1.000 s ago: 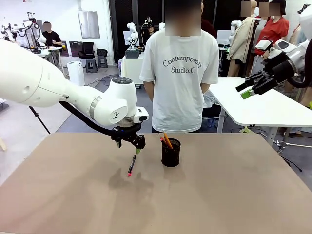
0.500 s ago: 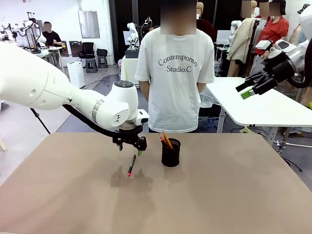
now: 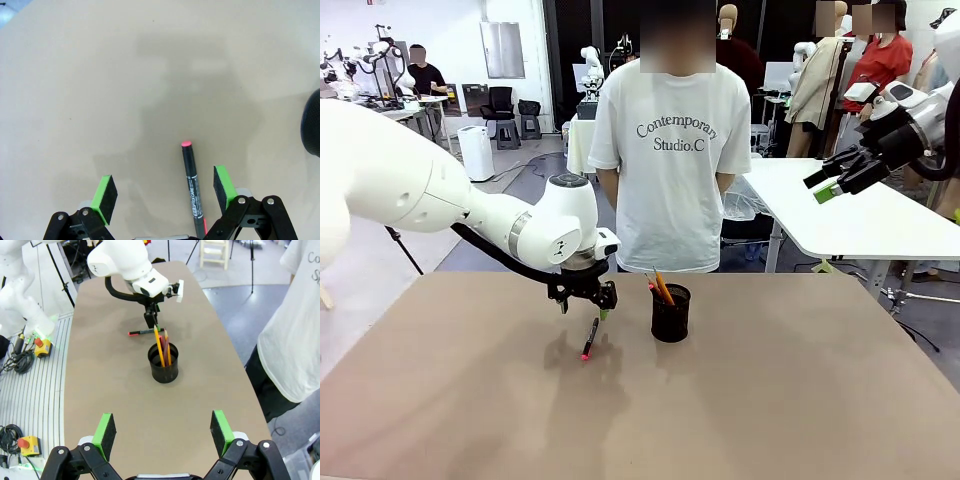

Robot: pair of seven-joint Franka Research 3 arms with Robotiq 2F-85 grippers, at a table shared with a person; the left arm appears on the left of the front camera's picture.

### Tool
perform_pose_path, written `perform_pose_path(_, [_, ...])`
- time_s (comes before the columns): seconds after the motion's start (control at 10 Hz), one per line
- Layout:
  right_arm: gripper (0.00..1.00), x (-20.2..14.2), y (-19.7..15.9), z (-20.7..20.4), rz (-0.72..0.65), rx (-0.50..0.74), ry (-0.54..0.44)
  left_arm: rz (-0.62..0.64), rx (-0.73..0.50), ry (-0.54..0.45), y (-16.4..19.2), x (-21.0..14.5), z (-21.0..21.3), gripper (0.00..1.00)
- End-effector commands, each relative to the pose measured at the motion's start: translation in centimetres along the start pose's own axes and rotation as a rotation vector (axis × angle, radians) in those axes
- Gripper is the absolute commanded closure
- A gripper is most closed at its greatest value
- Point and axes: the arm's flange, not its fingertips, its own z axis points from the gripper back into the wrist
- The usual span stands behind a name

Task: Place the pens into the pen holder.
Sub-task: Pick up a writing instrument from the table and place it into the Pen holder.

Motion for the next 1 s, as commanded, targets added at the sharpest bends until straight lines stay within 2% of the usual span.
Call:
perform_pose_path(0.0, [0.0,0.1,0.0,0.1,0.001,-0.001,0.0,0.023,0.003,0.043,-0.4,0.9,-0.7,0.0])
perform_pose_path(0.4, [0.0,0.1,0.0,0.1,0.001,-0.001,0.0,0.018,0.03,0.077,-0.2,1.1,-1.8,0.0])
perform_pose_path(0.5, [0.0,0.1,0.0,0.1,0.001,-0.001,0.0,0.013,0.042,0.088,0.2,1.1,-2.2,0.11])
perform_pose_path(0.9, [0.0,0.1,0.0,0.1,0.001,-0.001,0.0,0.018,0.024,0.08,0.3,1.0,-2.2,0.87])
